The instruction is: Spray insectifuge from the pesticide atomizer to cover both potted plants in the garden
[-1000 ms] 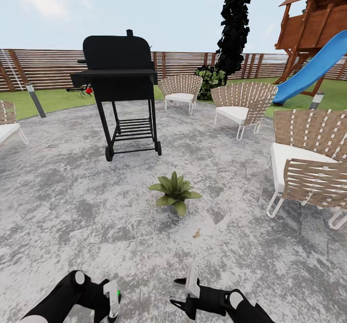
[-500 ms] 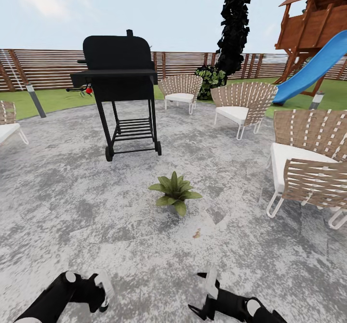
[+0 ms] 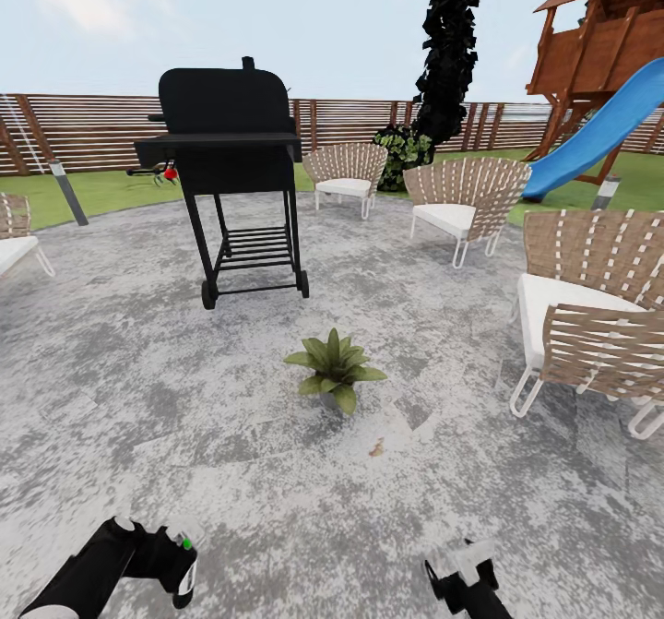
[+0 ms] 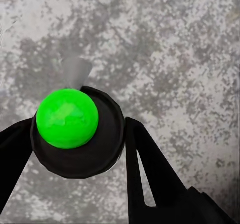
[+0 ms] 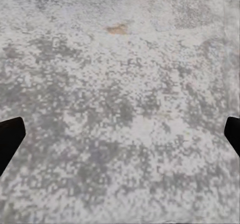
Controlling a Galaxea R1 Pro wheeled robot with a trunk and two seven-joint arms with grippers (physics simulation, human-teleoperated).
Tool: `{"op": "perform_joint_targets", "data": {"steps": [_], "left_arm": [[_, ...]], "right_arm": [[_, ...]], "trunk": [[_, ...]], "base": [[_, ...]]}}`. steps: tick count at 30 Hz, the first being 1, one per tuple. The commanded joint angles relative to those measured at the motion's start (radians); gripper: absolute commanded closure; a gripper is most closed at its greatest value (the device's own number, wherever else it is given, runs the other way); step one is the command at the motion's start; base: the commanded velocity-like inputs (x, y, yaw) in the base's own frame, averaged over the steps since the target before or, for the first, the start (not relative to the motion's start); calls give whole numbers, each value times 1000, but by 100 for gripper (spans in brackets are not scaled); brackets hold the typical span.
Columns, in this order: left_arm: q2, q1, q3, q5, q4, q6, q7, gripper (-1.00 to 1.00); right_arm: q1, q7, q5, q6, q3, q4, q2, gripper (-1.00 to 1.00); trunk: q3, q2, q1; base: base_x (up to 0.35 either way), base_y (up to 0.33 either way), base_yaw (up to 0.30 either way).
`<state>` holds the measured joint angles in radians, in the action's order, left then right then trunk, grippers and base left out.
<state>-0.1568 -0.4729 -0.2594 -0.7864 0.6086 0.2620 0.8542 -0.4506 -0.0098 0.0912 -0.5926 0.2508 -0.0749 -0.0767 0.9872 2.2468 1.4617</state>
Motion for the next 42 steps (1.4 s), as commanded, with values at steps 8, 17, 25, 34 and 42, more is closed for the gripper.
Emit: {"op": "perform_joint_targets", "data": {"steps": [8,17,25,34,42], "left_arm": [[-1,0,-49,34,-9,75,8,100],[25,-1,-42,30,-11,205,5,100],[77,-31,-35,34,5,215,17,100],[77,-37,-13,18,67,316,15,100],[81,-52,-2,-77,81,433,16,100]], "right_arm": [[2,-77,-79,-4,-1,6,0,-100],[47,-77,-88,-30,-3,6,-6,-100],[70,-80,-193,-110,-4,7,-32,-100],[73,-76,-241,-133,1,7,-27,-100],[73,-79,-244,-133,2,6,-13,-100]], "trunk": [[1,0,0],[1,0,0],[1,0,0],[1,0,0],[1,0,0]], "base": [[0,0,0],[0,0,0],[0,0,0],[91,-10,0],[281,-153,0]]}}
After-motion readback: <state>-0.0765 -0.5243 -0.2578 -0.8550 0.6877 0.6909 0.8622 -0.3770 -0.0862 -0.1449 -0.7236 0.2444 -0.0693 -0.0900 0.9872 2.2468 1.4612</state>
